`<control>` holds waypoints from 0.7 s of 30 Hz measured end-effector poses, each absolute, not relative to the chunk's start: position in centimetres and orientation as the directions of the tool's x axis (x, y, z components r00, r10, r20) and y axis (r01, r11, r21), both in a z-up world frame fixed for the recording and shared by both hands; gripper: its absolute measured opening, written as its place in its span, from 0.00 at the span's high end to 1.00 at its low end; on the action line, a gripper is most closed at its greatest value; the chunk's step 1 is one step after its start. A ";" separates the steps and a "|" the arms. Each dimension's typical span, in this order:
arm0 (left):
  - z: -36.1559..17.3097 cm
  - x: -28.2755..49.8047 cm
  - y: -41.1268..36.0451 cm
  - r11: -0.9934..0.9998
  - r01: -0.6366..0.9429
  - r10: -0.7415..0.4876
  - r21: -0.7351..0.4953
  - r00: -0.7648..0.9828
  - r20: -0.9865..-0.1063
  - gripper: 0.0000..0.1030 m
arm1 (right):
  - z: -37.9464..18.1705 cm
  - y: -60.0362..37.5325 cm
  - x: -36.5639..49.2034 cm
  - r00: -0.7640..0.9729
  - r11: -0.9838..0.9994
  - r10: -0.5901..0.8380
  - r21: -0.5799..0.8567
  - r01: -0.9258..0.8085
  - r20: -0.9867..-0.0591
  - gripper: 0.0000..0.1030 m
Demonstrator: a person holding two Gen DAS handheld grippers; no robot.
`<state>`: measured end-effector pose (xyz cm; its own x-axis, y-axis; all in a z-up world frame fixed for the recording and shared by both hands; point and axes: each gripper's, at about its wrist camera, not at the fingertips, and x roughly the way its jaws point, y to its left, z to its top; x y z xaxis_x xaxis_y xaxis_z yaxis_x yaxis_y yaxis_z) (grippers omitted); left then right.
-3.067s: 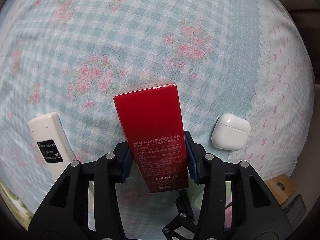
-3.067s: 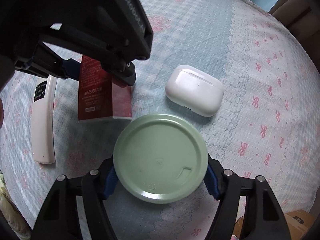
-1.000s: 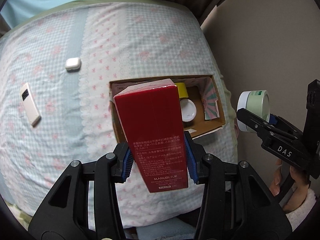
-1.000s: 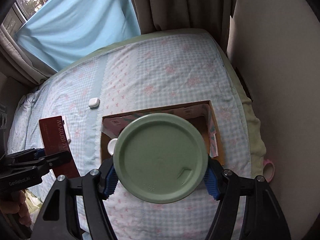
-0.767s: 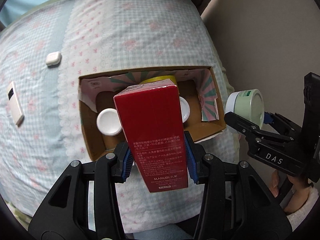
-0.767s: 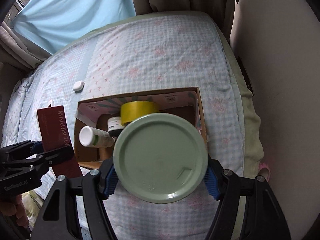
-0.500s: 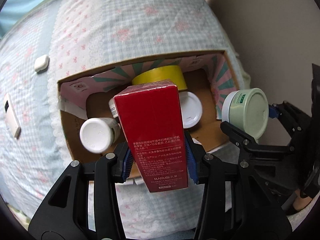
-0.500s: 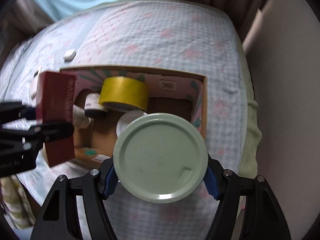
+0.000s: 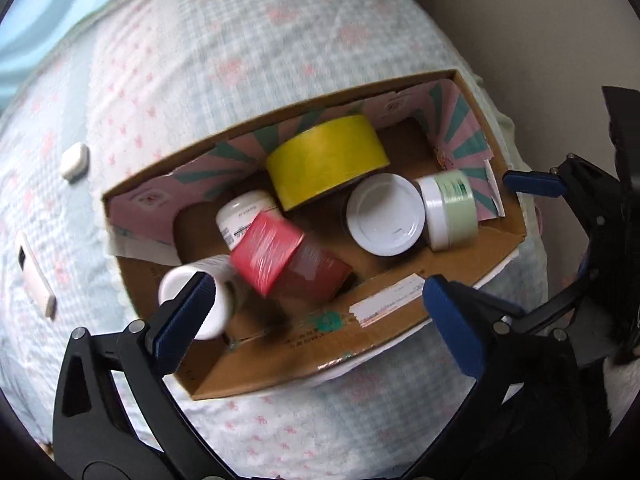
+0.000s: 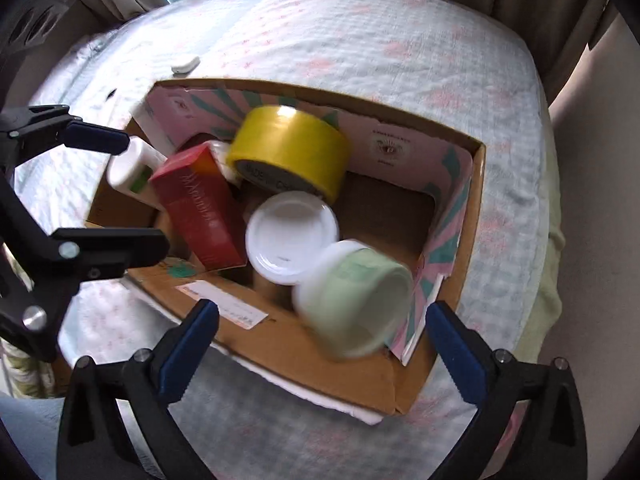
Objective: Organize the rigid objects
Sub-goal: 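Drop the red box and green lid into the box, opening both tools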
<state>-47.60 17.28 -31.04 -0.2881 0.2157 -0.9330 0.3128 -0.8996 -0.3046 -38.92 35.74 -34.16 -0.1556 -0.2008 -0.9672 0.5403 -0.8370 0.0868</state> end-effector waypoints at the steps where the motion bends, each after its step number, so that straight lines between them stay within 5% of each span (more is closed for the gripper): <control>1: -30.9 -47.4 17.2 -0.904 0.312 0.204 -0.294 -0.292 -0.934 0.00 | -33.9 36.1 -38.8 -0.163 -0.840 -0.209 0.091 0.535 -0.964 0.00; 21: -24.6 -37.9 11.8 -0.836 0.485 0.068 -0.256 -0.371 -0.926 0.00 | -26.2 33.7 -38.6 -0.304 -0.903 -0.104 -0.039 0.428 -0.947 0.00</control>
<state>-37.91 11.84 -24.62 -0.3714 0.0679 -0.9260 0.4850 -0.8362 -0.2559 -38.57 33.73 -26.20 -0.3042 -0.1038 -0.9469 0.4281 -0.9029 -0.0385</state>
